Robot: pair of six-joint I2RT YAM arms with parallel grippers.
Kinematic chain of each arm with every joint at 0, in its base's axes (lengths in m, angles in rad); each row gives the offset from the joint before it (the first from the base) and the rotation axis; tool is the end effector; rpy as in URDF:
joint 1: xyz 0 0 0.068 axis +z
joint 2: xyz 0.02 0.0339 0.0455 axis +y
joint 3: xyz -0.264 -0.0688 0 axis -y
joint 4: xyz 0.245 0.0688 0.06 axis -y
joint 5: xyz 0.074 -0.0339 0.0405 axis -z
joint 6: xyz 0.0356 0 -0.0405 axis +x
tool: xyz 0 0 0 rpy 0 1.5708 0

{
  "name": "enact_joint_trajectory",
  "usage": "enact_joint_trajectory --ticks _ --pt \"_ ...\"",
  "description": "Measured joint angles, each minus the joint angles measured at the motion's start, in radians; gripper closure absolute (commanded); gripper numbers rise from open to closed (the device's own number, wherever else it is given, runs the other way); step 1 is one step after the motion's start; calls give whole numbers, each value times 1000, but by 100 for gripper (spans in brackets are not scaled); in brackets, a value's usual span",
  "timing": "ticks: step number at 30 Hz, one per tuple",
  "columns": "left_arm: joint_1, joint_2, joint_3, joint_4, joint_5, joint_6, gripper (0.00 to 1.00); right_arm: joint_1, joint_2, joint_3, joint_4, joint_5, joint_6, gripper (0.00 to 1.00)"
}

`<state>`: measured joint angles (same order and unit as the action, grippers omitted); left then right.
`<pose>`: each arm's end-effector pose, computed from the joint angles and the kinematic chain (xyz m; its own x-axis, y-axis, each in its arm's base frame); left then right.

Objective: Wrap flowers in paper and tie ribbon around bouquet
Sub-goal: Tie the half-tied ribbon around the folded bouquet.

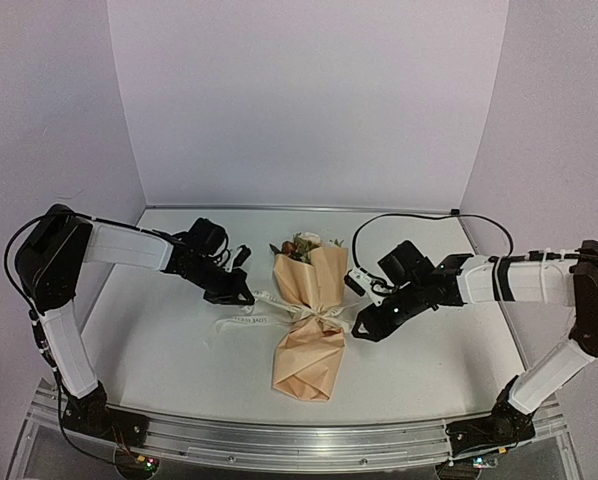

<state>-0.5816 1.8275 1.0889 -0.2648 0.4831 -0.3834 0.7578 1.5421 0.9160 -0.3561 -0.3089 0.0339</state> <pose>0.2961 -0.2145 0.1593 -0.9135 0.2041 -0.3519 0.3810 0.7323 -0.5643 0.2148 0.2182 0.1927 -0.6301 -0.5518 -0.5463 -0.7565 0.5950 0.2715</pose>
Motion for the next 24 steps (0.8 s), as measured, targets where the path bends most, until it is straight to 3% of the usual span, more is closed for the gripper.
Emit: enact_joint_trajectory --ticks 12,16,20,24 --pt "0 16 15 -26 4 13 100 0 116 61 -1 -49 -84 64" --pt "0 31 37 -33 4 14 100 0 135 71 -4 -48 -91 76" --pt "0 43 65 -52 4 16 100 0 145 73 -4 -42 -91 98" --pt "0 44 76 -52 2 14 100 0 145 73 -4 -29 -82 100"
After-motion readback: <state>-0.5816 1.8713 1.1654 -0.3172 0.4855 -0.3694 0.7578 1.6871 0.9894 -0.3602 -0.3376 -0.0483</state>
